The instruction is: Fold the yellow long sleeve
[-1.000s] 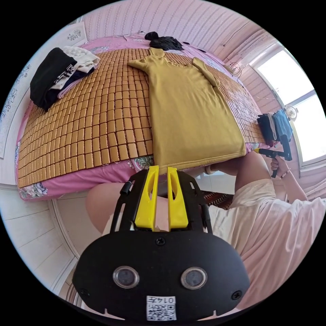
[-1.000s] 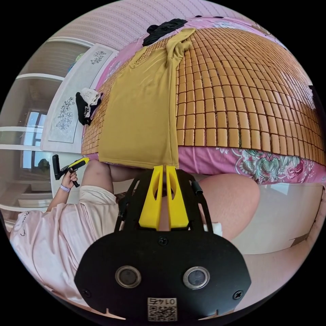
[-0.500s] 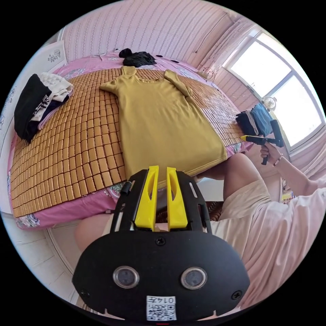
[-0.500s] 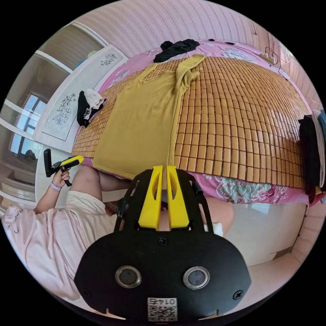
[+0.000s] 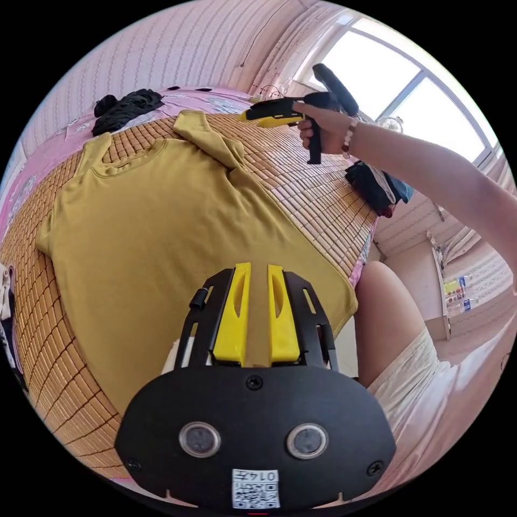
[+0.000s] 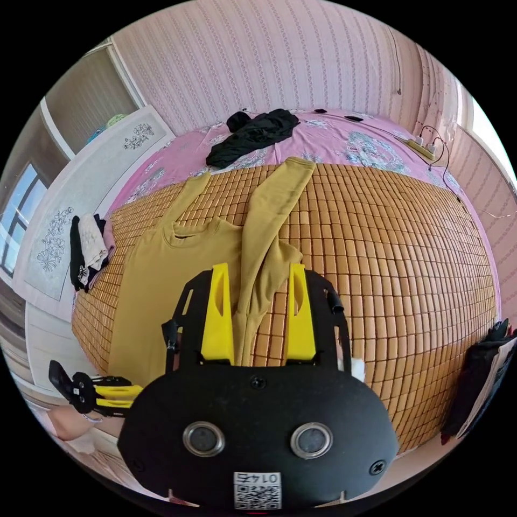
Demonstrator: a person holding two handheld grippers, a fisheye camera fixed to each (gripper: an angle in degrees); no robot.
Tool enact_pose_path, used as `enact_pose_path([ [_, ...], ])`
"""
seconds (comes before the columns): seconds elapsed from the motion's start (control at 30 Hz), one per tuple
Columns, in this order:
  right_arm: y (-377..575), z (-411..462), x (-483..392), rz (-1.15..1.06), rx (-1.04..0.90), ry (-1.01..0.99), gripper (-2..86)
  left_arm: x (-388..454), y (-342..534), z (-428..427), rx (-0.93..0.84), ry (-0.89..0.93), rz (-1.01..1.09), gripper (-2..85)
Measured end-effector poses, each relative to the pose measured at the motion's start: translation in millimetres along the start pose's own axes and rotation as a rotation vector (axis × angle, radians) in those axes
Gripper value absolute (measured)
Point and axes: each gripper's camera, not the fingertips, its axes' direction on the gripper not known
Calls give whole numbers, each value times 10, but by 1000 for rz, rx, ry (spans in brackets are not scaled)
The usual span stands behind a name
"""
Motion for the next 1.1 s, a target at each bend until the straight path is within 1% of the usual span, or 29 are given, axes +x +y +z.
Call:
enact_pose_path([
  [0.07, -197, 260, 98, 40, -52, 3, 140, -33, -30, 380, -65, -166, 62, 23],
  [0.1, -299, 420, 162, 61, -80, 5, 138, -46, -11, 487, -94, -188, 79, 13],
  [0.13, -376, 547, 228, 85, -87, 10, 136, -47, 71, 529, -9, -166, 127, 0],
  [0.2, -459, 670, 340, 127, -77, -6, 121, -80, 110, 604, 0, -160, 130, -6],
  [0.27, -509, 700, 466, 158, -76, -68, 86, -123, 126, 698, 2, -151, 124, -9],
  [0.3, -508, 646, 564, 177, -60, -100, 53, -130, 128, 724, 1, -151, 124, -9],
  [0.33, -460, 519, 680, 207, -15, -120, 17, -135, 132, 774, -1, -156, 126, -9],
  [0.37, -414, 432, 746, 225, 21, -132, 13, -129, 140, 822, 1, -167, 132, -10],
  [0.43, -36, -96, 1044, 301, 224, -207, 3, -108, 150, 895, 2, -191, 145, -10],
  [0.47, 113, -268, 1110, 309, 286, -216, 2, -102, 155, 943, 3, -203, 150, -10],
  [0.5, 458, -624, 1209, 304, 392, -201, 3, -102, 156, 965, 3, -206, 151, -10],
  [0.53, 844, -945, 1269, 285, 449, -150, 5, -110, 156, 1008, 4, -209, 151, -9],
  [0.57, 1041, -1074, 1287, 275, 455, -121, 7, -127, 153, 1047, 5, -205, 148, -9],
  [0.63, 1773, -1346, 1341, 242, 347, -28, 19, -170, 141, 1098, 5, -187, 134, -7],
  [0.67, 1941, -1369, 1356, 243, 312, -10, 25, -222, 122, 1125, 0, -159, 107, -5],
  [0.73, 2482, -1448, 1412, 240, 282, 58, 61, -301, 72, 1154, -20, -119, 66, 3],
  [0.8, 2627, -1509, 1467, 187, 262, 82, 93, -329, -4, 1154, -25, -121, 55, 17],
  [0.87, 2609, -1554, 1590, 196, 272, 130, 107, -313, -168, 1138, -16, -130, 73, 27],
  [0.93, 2488, -1543, 1886, 295, 299, 169, 112, -299, -339, 1154, -19, -123, 82, 30],
  [1.0, 2379, -1458, 2143, 377, 312, 160, 112, -273, -523, 1186, -19, -113, 90, 32],
  [1.07, 2238, -1311, 2401, 471, 279, 171, 112, -210, -760, 1259, -19, -105, 108, 31],
  [1.1, 2131, -1216, 2554, 532, 228, 189, 110, -192, -815, 1282, -20, -101, 111, 31],
])
